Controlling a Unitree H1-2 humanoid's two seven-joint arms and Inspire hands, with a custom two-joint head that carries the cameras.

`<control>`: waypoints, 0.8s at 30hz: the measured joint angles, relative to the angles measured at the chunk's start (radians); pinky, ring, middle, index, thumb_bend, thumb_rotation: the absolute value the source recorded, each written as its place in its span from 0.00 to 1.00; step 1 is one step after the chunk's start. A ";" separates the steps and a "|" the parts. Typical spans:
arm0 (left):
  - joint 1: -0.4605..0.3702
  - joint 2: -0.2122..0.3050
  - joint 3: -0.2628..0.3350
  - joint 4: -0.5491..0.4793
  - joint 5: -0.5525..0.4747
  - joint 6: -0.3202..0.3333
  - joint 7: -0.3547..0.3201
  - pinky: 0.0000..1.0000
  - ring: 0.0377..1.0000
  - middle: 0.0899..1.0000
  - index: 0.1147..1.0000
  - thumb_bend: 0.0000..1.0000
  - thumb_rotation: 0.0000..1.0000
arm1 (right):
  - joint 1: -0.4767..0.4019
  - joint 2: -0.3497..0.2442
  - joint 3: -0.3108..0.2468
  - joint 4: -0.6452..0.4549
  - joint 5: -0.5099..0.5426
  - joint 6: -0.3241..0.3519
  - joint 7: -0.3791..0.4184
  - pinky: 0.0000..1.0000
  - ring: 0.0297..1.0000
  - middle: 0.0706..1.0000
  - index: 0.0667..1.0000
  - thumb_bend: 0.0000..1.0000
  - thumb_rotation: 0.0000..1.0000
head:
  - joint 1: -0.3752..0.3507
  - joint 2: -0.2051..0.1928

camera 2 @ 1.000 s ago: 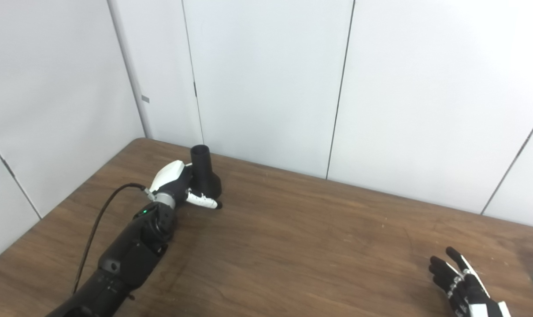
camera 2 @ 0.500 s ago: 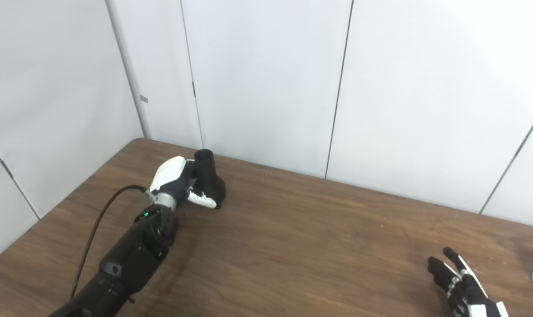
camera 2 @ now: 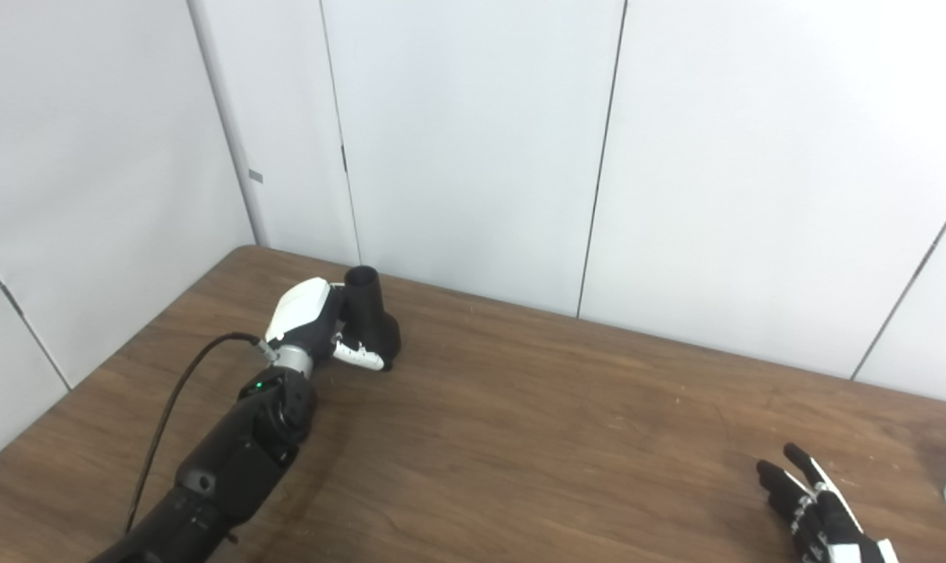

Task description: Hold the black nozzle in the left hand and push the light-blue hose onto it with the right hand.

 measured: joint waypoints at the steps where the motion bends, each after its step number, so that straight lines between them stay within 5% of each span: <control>1: 0.002 -0.001 0.001 -0.004 0.000 0.000 0.000 1.00 0.66 0.47 0.39 0.52 0.00 | 0.001 0.000 0.001 -0.001 -0.001 0.000 0.000 0.91 0.88 0.81 0.91 0.67 0.94 | -0.009 0.002; 15: 0.079 -0.023 0.006 -0.134 -0.007 0.015 -0.011 1.00 0.64 0.49 0.38 0.52 0.00 | 0.025 0.007 0.015 -0.040 -0.013 0.014 -0.014 0.96 0.90 0.81 0.90 0.66 0.95 | -0.067 0.025; 24: 0.117 -0.042 -0.002 -0.260 -0.012 0.066 -0.118 1.00 0.66 0.47 0.40 0.52 0.00 | 0.040 0.018 0.036 -0.069 -0.024 0.040 -0.032 0.95 0.90 0.80 0.90 0.68 0.95 | -0.115 0.044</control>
